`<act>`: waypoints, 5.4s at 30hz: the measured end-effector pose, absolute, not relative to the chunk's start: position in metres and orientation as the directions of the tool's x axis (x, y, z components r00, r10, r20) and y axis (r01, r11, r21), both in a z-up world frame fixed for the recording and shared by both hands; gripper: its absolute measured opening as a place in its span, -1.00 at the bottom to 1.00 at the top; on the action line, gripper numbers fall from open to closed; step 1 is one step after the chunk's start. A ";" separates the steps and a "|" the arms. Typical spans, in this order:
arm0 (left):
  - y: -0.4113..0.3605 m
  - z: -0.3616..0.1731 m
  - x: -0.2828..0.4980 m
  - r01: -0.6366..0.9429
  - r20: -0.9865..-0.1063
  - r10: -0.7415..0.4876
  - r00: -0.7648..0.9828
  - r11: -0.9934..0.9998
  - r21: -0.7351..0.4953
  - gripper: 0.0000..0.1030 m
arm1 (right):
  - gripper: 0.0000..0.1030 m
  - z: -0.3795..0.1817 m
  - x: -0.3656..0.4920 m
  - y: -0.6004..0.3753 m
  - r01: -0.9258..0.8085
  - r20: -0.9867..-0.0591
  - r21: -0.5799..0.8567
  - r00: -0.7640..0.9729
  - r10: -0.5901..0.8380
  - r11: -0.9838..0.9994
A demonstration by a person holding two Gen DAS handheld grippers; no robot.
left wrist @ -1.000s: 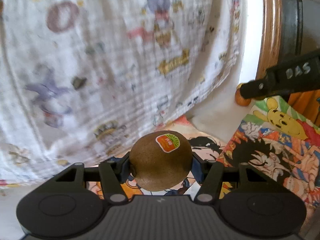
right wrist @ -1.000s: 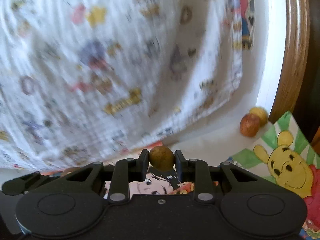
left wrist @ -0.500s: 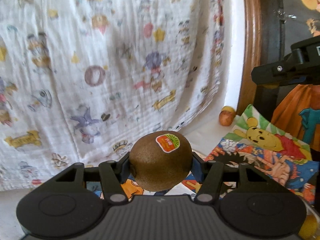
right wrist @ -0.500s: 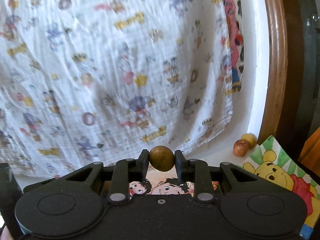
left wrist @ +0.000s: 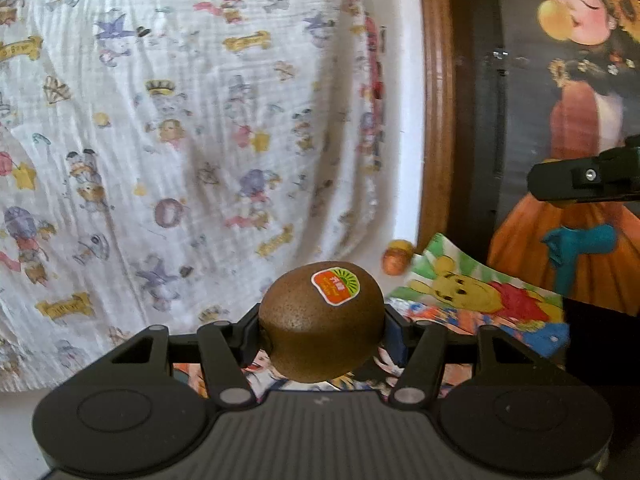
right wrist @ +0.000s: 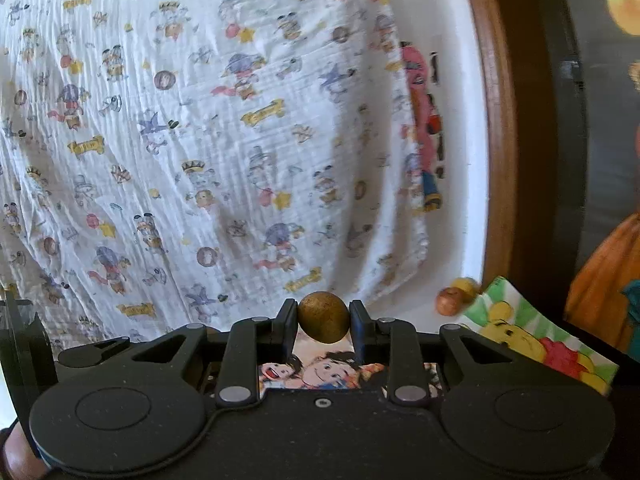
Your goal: Organize fruits
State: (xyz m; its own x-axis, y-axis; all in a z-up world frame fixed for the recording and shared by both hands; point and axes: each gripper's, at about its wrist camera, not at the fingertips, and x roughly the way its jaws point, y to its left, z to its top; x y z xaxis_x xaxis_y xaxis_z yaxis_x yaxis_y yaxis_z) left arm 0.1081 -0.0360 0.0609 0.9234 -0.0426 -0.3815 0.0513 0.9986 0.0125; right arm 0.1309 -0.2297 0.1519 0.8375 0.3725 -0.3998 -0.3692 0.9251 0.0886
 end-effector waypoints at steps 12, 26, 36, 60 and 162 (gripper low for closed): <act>-0.056 0.008 0.083 0.121 -0.477 -0.099 0.873 0.993 0.015 0.24 | -0.43 0.109 0.083 -0.277 -0.282 -0.472 0.119 0.827 0.304 0.952; -0.064 -0.068 0.099 0.140 -0.634 -0.102 0.767 0.990 0.010 0.24 | -0.43 0.003 0.108 -0.282 -0.219 -0.647 0.129 0.720 0.250 0.967; -0.066 -0.089 0.108 0.156 -0.677 -0.132 0.724 0.987 -0.026 0.24 | -0.43 -0.044 0.134 -0.278 -0.210 -0.709 0.092 0.673 0.213 0.973; -0.057 -0.095 0.120 0.148 -0.701 -0.163 0.694 0.986 -0.083 0.30 | -0.42 -0.079 0.150 -0.256 -0.269 -0.757 0.017 0.626 0.188 0.963; -0.024 -0.025 0.001 0.100 -0.565 -0.094 0.820 0.995 -0.020 1.00 | 0.99 0.013 -0.009 -0.260 -0.152 -0.641 0.136 0.740 0.204 0.979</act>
State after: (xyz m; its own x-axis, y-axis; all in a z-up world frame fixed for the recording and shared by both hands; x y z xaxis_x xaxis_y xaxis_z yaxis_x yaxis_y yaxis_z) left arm 0.0013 -0.0237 -0.0254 0.8199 -0.0942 -0.5646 0.1004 0.9947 -0.0201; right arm -0.0087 -0.2601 0.0126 0.7399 0.2039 -0.6411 -0.1521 0.9790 0.1358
